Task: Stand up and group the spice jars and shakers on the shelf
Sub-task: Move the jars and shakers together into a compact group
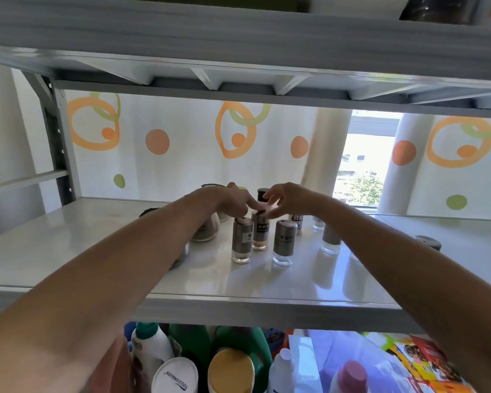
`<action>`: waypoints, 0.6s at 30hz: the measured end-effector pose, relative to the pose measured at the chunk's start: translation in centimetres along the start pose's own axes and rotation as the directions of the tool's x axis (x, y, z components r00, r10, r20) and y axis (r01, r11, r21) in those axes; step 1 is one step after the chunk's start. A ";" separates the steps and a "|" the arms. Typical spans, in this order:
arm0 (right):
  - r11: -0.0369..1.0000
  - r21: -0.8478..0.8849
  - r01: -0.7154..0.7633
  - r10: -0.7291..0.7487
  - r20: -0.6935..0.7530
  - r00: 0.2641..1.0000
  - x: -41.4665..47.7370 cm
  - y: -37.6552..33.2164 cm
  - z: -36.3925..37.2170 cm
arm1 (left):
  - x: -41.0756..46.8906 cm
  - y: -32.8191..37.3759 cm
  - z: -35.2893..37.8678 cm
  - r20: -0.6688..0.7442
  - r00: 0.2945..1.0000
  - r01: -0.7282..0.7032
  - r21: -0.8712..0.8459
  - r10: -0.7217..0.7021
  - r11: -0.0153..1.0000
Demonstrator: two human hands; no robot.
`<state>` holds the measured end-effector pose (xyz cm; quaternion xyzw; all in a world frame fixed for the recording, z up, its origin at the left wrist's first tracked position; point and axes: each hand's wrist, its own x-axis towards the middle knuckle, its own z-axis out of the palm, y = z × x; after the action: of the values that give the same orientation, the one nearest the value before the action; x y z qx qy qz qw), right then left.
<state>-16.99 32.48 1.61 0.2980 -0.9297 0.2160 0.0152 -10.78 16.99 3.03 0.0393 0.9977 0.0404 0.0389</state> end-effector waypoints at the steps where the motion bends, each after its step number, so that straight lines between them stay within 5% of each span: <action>1: 1.000 0.004 -0.011 0.011 -0.015 1.000 -0.4 0.5 -0.9 | 0.0 0.0 -0.1 -0.012 1.000 -0.006 -0.046 0.006 0.999; 10: 0.986 -0.068 -0.154 0.142 -0.151 0.978 -8.1 7.4 -9.8 | 2.7 5.2 0.0 -0.344 0.913 -0.306 -0.221 0.220 0.926; 13: 0.960 -0.001 -0.280 0.276 -0.150 0.949 -11.2 9.7 -10.2 | 3.0 10.0 1.9 -0.355 0.882 -0.391 -0.181 0.311 0.903; 18: 0.965 -0.054 -0.257 0.241 -0.208 0.948 -14.0 12.1 -8.0 | 3.7 15.3 5.6 -0.313 0.854 -0.455 -0.063 0.415 0.888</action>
<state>-13.11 52.23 1.88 0.1540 -0.9616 0.2072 0.0932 -12.89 32.94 -1.48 0.2550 0.9524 0.1208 -0.1157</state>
